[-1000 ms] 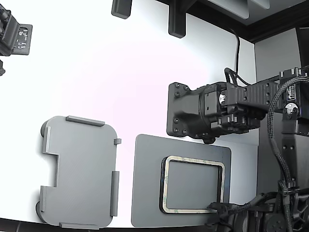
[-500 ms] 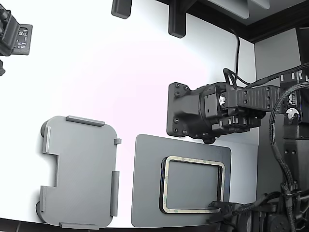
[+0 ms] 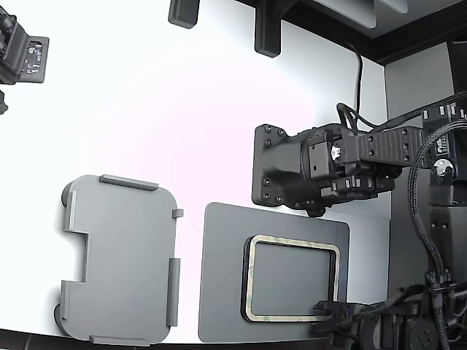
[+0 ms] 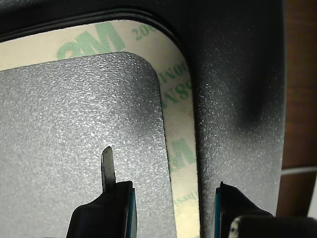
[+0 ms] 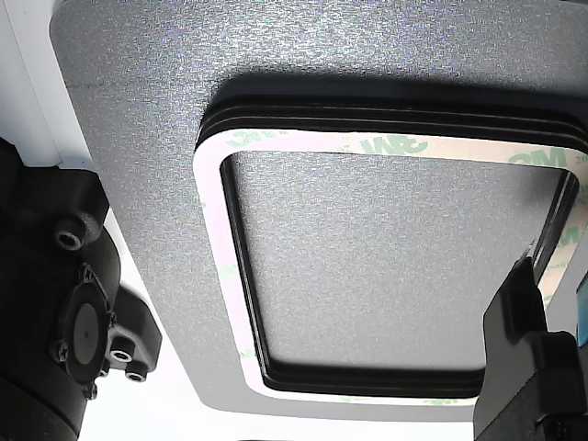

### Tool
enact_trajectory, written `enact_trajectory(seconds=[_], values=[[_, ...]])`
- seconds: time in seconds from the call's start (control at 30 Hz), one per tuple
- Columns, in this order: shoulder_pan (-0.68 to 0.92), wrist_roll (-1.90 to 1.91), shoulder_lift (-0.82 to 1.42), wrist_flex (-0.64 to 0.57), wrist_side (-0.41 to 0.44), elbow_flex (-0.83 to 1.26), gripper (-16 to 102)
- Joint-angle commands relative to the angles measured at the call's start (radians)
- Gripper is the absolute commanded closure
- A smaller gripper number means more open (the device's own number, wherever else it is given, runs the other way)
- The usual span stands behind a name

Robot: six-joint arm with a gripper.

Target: Grab top frame and put it into gray box.

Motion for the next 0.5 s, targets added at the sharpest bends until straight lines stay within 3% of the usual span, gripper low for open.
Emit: enact_trajectory(seconds=[0.0, 0.47], values=[[-0.009, -0.021, 0.031, -0.002, -0.005, -0.018, 22], [-0.011, -0.074, 0.025, -0.009, 0.009, -0.021, 25]])
